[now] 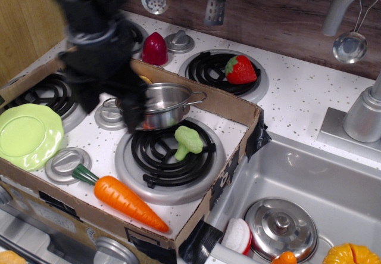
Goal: Put broccoli in pot
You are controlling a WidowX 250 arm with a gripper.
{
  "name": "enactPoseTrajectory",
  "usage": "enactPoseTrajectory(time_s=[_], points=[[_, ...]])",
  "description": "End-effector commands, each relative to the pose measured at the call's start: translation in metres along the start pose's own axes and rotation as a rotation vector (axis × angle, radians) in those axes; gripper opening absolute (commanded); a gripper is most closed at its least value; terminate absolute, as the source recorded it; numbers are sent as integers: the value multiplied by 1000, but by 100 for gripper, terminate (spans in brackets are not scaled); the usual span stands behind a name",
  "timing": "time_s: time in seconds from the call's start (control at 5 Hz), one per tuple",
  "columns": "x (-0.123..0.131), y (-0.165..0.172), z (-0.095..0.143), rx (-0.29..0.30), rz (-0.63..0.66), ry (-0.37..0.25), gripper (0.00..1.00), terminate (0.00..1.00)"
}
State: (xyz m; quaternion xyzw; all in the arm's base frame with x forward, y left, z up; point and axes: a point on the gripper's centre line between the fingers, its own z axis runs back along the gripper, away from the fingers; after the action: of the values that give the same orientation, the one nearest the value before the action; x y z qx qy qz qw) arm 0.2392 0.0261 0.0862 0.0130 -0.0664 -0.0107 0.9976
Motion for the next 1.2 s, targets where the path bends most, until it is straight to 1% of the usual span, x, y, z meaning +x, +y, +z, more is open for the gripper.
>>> enactPoseTrajectory(time_s=[0.0, 0.2, 0.4, 0.6, 0.8, 1.0], points=[[28, -19, 20, 14, 198, -27, 100, 0], [34, -32, 15, 7, 281, -6, 100, 0], [39, -36, 4, -36, 373, 19, 100, 0], [44, -43, -4, -63, 464, 44, 100, 0], [50, -43, -14, -95, 534, 85, 100, 0], [52, -44, -24, -85, 570, 77, 100, 0]])
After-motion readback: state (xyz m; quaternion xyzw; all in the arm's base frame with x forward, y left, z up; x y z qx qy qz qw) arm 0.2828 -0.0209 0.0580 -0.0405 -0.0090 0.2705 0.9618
